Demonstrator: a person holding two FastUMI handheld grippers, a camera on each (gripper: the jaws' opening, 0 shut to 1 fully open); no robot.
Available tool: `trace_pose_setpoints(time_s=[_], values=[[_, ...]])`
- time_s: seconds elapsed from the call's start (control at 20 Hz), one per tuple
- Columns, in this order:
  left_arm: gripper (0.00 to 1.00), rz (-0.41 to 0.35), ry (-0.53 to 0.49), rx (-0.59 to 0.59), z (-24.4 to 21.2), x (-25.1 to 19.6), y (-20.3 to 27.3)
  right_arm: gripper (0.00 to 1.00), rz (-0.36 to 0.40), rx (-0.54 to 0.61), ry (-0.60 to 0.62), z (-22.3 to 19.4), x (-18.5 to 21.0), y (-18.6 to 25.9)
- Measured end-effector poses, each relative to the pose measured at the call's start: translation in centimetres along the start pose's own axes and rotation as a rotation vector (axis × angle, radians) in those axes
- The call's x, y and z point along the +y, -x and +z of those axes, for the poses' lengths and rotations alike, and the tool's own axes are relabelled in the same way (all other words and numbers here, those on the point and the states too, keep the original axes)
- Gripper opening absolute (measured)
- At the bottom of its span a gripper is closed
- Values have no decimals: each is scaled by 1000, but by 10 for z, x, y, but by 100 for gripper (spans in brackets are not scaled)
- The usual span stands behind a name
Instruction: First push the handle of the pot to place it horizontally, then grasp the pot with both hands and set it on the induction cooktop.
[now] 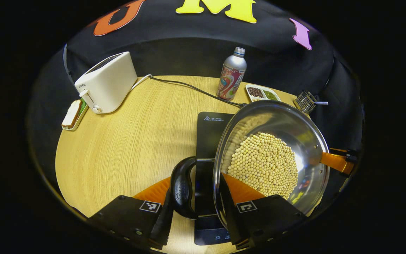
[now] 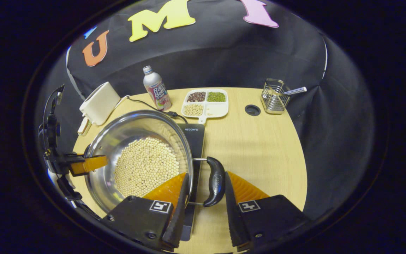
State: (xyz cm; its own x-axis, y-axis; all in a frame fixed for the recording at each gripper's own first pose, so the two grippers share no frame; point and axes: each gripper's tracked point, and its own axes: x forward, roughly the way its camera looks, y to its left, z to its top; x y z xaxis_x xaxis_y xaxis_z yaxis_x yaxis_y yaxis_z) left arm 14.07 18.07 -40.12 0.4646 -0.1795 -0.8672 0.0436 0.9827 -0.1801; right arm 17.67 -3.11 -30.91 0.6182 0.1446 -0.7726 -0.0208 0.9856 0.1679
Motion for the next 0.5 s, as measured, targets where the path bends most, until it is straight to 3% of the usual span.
trace_pose_setpoints(time_s=[0.5], values=[[63, -40, -29, -12, 0, -2, -1, 54, 9, -47, 4, 0, -2, -4]])
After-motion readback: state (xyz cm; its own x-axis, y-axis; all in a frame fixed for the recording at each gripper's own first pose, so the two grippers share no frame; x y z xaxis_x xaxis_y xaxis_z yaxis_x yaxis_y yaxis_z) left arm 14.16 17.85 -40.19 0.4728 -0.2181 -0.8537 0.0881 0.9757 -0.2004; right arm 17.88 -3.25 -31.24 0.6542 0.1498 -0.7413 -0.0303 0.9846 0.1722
